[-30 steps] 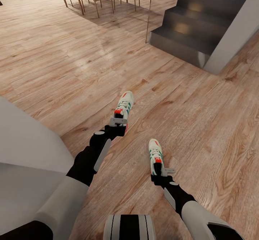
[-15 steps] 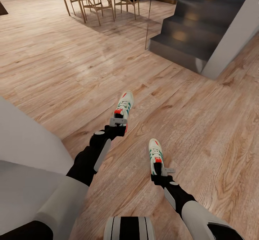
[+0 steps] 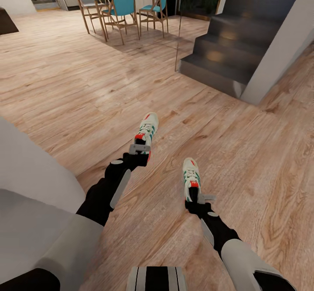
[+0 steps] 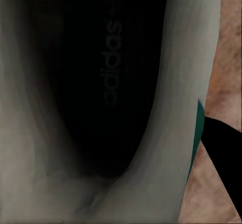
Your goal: Pick up the two gym shoes and the two sandals from the corridor floor and place them onto the hallstand (shoe rack) in the corridor, making sure they are on the rack and not on the floor. Arrange them so the two gym shoes are next to each other and the two sandals are next to each other.
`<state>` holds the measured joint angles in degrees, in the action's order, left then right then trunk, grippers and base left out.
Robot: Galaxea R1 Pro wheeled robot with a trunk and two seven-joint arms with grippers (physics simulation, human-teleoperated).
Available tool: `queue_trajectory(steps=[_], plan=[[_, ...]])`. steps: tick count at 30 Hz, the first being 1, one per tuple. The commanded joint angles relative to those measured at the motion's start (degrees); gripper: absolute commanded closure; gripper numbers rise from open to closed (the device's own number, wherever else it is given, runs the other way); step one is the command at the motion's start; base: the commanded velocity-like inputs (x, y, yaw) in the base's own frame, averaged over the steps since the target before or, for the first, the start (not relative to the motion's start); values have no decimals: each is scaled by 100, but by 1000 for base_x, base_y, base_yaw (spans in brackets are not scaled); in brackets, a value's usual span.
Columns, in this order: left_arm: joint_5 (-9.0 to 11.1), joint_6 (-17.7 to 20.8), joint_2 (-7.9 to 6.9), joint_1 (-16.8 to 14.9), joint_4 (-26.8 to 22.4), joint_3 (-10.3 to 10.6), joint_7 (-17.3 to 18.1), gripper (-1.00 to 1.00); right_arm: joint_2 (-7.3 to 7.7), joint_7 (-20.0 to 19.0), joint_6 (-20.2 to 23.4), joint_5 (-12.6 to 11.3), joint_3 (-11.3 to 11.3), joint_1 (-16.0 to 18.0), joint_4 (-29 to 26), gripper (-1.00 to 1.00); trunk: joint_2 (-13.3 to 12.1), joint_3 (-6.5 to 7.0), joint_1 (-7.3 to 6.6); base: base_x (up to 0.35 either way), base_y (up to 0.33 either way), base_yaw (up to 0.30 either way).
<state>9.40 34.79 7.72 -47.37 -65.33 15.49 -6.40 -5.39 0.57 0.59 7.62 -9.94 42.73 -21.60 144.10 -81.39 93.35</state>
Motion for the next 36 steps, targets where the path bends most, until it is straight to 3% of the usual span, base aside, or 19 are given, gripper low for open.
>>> queue_trajectory(steps=[1,5,9,13,14,18,25,36], plan=[[66,22,-7,1,-6,12,-45,100,-4,5,21,53,-34,-2,-312,100,-1,18,-3,0,0,0],[74,-86,-15,10,-6,22,-44,100,2,4,207,42,-43,-2,-1477,100,-6,107,-13,0,0,0],[85,-133,2,18,-6,36,-42,100,3,4,920,38,-30,-2,-2647,100,-11,196,-23,0,0,0],[92,-139,15,53,-6,48,-38,100,3,11,1158,40,-11,-2,-3216,100,-17,284,-34,0,0,0],[96,-144,19,128,-6,50,-37,100,3,12,1572,43,-3,-2,-3365,100,-18,306,-36,0,0,0],[99,-362,27,441,2,54,-29,100,3,5,2128,44,-15,-2,-3685,100,-23,395,-47,0,0,0],[95,-401,27,622,118,51,-21,100,3,4,2146,38,-17,-2,-3712,100,-33,550,-65,0,0,-72],[97,-409,25,658,283,51,-19,100,3,4,2147,22,-15,-2,-3707,100,-47,794,-93,0,0,-281]])
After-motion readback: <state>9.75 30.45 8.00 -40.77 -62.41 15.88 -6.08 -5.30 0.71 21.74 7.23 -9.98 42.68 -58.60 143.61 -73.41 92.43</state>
